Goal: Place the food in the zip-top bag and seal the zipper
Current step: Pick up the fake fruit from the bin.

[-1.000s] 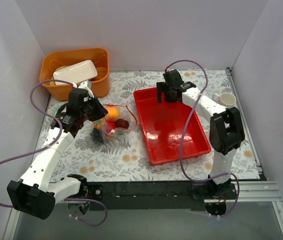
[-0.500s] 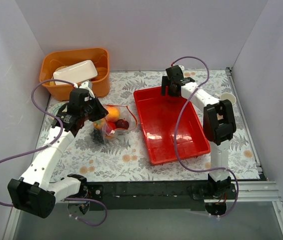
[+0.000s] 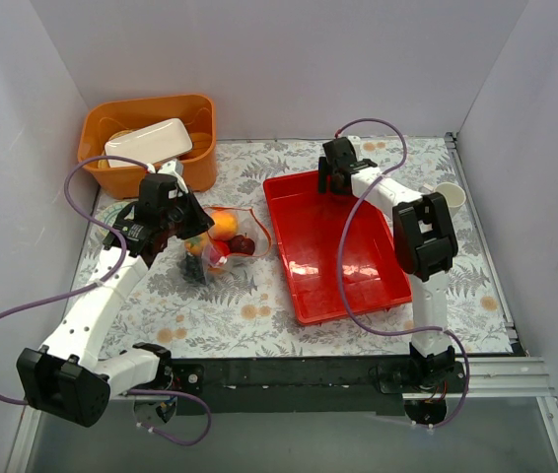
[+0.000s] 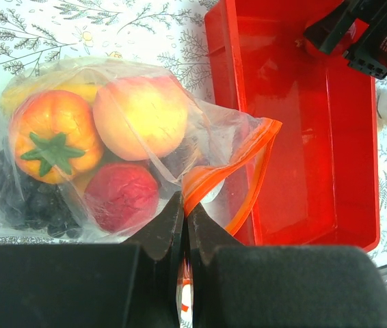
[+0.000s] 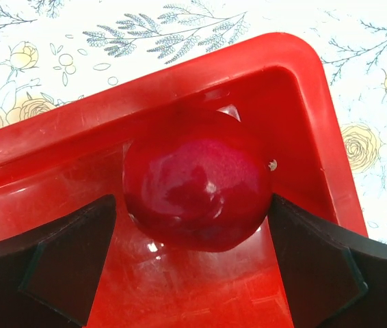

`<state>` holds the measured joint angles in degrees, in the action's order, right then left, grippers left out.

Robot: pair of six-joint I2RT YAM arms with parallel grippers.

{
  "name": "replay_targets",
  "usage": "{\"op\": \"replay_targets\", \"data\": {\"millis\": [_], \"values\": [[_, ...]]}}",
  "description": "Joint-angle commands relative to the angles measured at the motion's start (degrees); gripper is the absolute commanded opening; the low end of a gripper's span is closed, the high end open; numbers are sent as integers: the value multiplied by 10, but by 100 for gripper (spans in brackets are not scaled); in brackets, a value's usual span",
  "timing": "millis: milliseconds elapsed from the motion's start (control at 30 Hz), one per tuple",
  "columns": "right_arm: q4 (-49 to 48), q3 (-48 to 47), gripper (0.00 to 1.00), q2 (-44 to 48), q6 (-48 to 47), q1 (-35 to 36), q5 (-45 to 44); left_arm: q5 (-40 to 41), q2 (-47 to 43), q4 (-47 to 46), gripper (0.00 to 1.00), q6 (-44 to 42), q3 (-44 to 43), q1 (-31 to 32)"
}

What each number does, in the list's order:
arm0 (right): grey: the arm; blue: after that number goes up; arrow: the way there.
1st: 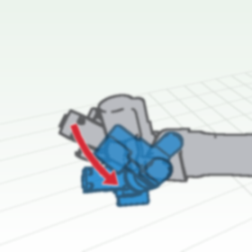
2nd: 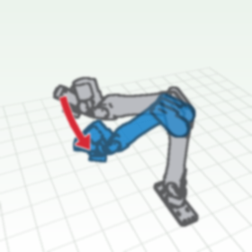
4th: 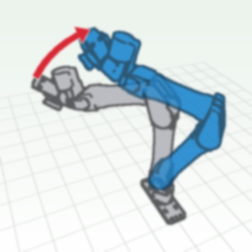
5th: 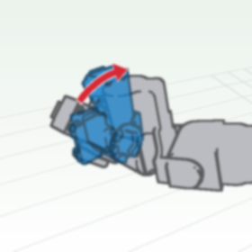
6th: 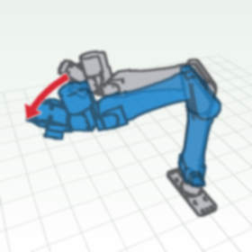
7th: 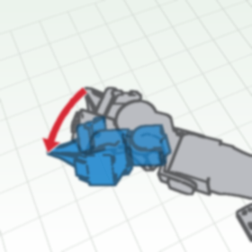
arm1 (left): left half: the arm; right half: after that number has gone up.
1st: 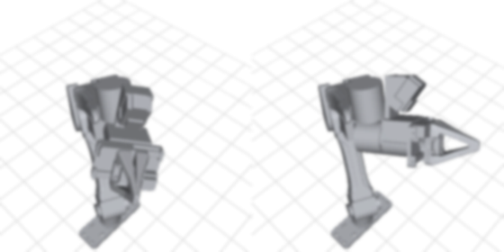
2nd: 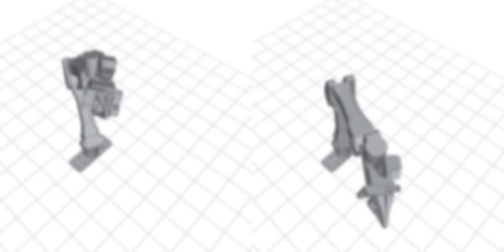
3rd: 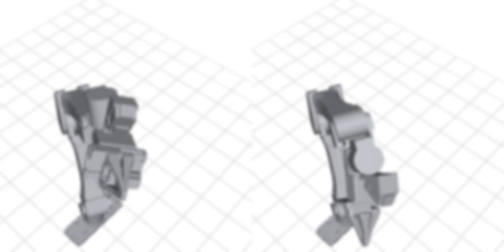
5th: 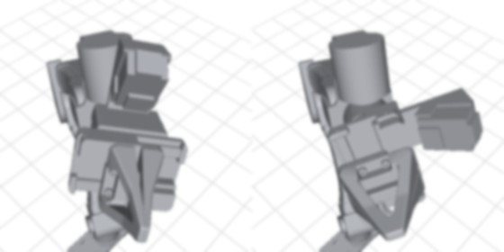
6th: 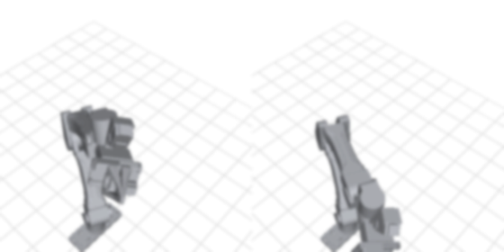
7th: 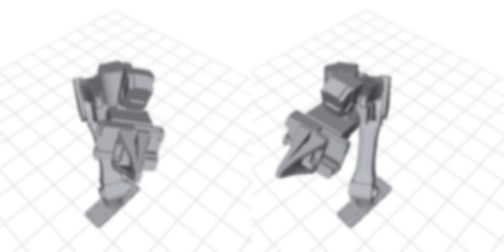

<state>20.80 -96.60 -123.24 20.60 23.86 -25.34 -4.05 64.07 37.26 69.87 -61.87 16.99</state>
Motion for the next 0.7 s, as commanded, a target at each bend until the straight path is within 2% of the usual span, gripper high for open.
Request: {"op": "replay_targets", "data": {"millis": [0, 67, 100, 300, 400, 533, 667], "values": [[-23, -35, 97, -15, -25, 0, -9, 5, -4, -6, 0, -8, -14, 0], [-23, -36, 90, -17, -29, 0, -3, 6, -5, -6, 0, -7, -12, -1], [-26, -32, 82, -17, -34, 0, -1, 5, -5, -7, 0, -6, -13, 0], [-42, 4, 59, 9, -42, 0, 18, 0, 3, -6, 0, -8, -17, -1], [-45, 34, 52, 34, -43, 1, 31, -6, 6, -9, 0, -8, -18, -1], [-71, 94, 50, 93, -41, 6, 59, -12, 11, -10, 0, -8, -19, 0], [-87, 154, 50, 135, -70, 12, 169, -14, 9, -11, 0, -7, -14, -1]]}}
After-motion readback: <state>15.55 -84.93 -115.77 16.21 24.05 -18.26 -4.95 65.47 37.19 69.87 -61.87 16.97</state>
